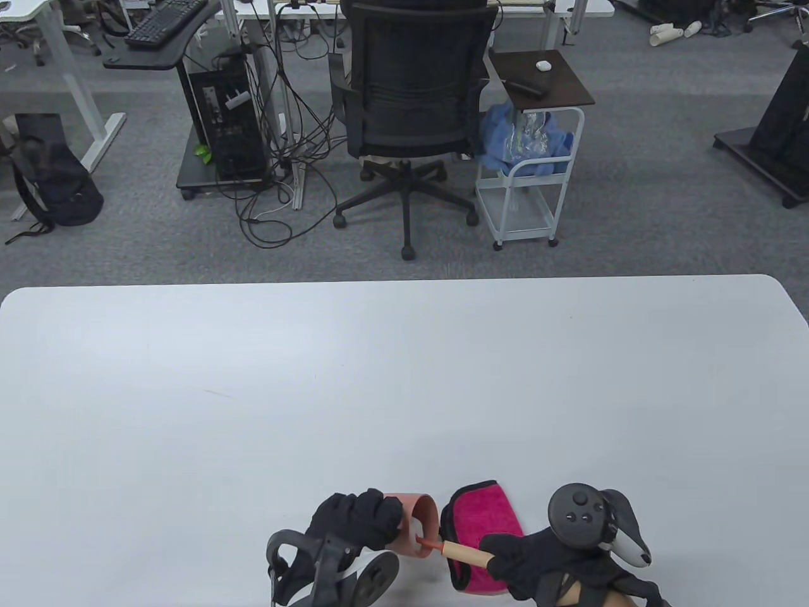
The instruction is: Brush the water cup with the cup brush
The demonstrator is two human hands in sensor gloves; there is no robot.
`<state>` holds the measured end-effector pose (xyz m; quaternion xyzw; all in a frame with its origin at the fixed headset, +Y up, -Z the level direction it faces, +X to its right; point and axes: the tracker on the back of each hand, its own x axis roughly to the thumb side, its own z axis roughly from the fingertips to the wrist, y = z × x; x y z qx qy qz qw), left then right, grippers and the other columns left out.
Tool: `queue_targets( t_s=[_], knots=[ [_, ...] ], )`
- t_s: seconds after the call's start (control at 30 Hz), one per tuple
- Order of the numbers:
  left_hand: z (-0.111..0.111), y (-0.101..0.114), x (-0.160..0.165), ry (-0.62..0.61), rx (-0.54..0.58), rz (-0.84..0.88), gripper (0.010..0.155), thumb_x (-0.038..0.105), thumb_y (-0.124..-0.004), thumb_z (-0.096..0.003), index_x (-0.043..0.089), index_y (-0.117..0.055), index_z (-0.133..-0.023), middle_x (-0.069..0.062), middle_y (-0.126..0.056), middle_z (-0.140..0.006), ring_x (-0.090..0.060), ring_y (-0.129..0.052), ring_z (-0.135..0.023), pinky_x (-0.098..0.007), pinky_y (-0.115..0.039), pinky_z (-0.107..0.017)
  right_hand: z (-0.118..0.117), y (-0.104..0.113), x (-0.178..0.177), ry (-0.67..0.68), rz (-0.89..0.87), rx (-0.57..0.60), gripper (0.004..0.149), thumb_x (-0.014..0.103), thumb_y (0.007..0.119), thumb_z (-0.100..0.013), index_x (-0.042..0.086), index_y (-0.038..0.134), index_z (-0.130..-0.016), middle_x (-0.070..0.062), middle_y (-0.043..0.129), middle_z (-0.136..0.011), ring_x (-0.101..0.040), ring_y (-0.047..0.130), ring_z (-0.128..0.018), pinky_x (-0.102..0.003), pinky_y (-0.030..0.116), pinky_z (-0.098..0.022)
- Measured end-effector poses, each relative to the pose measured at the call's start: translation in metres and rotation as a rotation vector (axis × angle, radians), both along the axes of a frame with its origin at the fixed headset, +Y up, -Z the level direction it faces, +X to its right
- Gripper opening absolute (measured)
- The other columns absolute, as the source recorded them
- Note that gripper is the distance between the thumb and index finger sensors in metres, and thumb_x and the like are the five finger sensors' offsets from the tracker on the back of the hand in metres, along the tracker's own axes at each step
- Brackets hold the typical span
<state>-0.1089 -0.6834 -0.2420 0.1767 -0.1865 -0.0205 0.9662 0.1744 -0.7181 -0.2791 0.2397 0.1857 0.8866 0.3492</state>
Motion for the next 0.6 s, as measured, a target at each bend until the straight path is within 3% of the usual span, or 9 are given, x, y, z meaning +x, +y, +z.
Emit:
queue_targets(
  t_s=[0.17,0.6],
  knots=[
    [0.0,0.003,-0.003,0.008,0.01,0.043,0.041,0.043,-0.079,-0.0389,0.035,-0.081,-0.079,0.003,-0.089,-0.079,-0.019,-0.109,-0.058,-0.039,-0.09,-0.056,-0.003,0.002,0.009,-0.011,-0.069,-0.006,0.054,0.047,0.082,-0.044,0.019,0.082,-0.09,-0.011,0.104,-0.04,-0.018,0.098,0.002,-0.031,0.082,0.0],
    [-0.005,0.006,-0.048,0.019,-0.079,0.49,0.041,0.043,-0.08,-0.0395,0.034,-0.081,-0.079,0.002,-0.089,-0.079,-0.02,-0.109,-0.058,-0.04,-0.091,-0.055,-0.014,-0.004,0.037,-0.003,-0.353,-0.167,0.054,0.05,0.08,-0.045,0.017,0.083,-0.088,-0.009,0.104,-0.039,-0.017,0.099,0.0,-0.03,0.083,-0.002]
  ],
)
